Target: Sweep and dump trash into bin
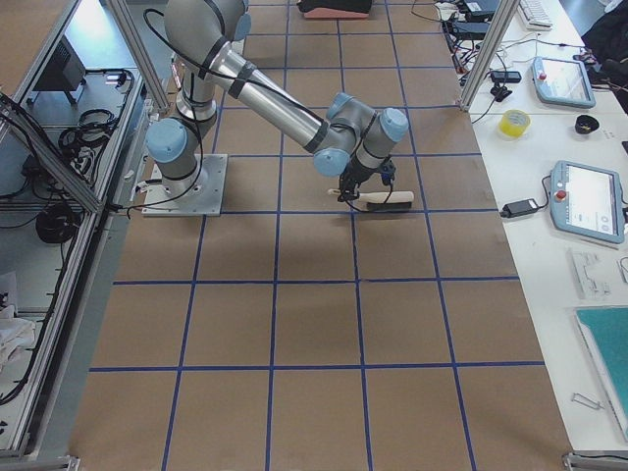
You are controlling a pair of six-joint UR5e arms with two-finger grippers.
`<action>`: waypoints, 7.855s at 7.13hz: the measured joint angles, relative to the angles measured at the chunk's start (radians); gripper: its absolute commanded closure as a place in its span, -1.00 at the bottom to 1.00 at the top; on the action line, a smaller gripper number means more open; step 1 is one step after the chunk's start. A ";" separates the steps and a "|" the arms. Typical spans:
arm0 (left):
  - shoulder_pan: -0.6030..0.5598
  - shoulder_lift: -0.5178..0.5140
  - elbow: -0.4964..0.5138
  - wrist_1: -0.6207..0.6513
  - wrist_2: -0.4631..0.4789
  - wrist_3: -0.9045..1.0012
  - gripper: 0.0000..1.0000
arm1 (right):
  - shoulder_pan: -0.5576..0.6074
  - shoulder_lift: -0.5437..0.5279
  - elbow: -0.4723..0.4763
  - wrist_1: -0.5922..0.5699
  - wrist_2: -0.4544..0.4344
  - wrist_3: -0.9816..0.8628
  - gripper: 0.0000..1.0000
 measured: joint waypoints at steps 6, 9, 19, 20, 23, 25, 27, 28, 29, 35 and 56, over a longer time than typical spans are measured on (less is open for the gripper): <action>0.019 0.087 -0.032 0.039 -0.163 0.201 1.00 | 0.007 -0.109 -0.077 0.018 0.011 0.000 -1.00; 0.019 0.098 -0.030 0.120 -0.169 0.282 1.00 | 0.044 -0.264 -0.207 0.221 0.028 0.035 -1.00; -0.465 0.153 -0.077 -0.033 0.265 -0.458 1.00 | 0.350 -0.378 -0.209 0.200 0.158 0.357 -1.00; -0.522 0.129 -0.100 -0.035 0.273 -0.589 1.00 | 0.350 -0.377 -0.210 0.179 0.160 0.357 -1.00; -0.653 0.043 -0.116 -0.074 0.325 -0.748 1.00 | 0.350 -0.345 -0.267 0.161 0.171 0.357 -1.00; -0.675 0.002 -0.116 -0.143 0.325 -0.800 1.00 | 0.350 -0.338 -0.278 0.162 0.176 0.357 -1.00; -0.687 -0.016 -0.115 -0.208 0.311 -0.839 1.00 | 0.350 -0.337 -0.277 0.163 0.177 0.355 -1.00; -0.692 -0.017 -0.114 -0.240 0.297 -0.834 1.00 | 0.350 -0.337 -0.275 0.163 0.177 0.354 -1.00; -0.694 -0.023 -0.112 -0.253 0.295 -0.838 1.00 | 0.350 -0.338 -0.275 0.163 0.177 0.354 -1.00; -0.694 -0.077 -0.110 -0.248 0.308 -0.913 1.00 | 0.350 -0.338 -0.270 0.168 0.176 0.350 -1.00; -0.721 -0.029 -0.129 -0.273 0.346 -0.885 -0.31 | 0.344 -0.340 -0.262 0.173 0.176 0.342 -1.00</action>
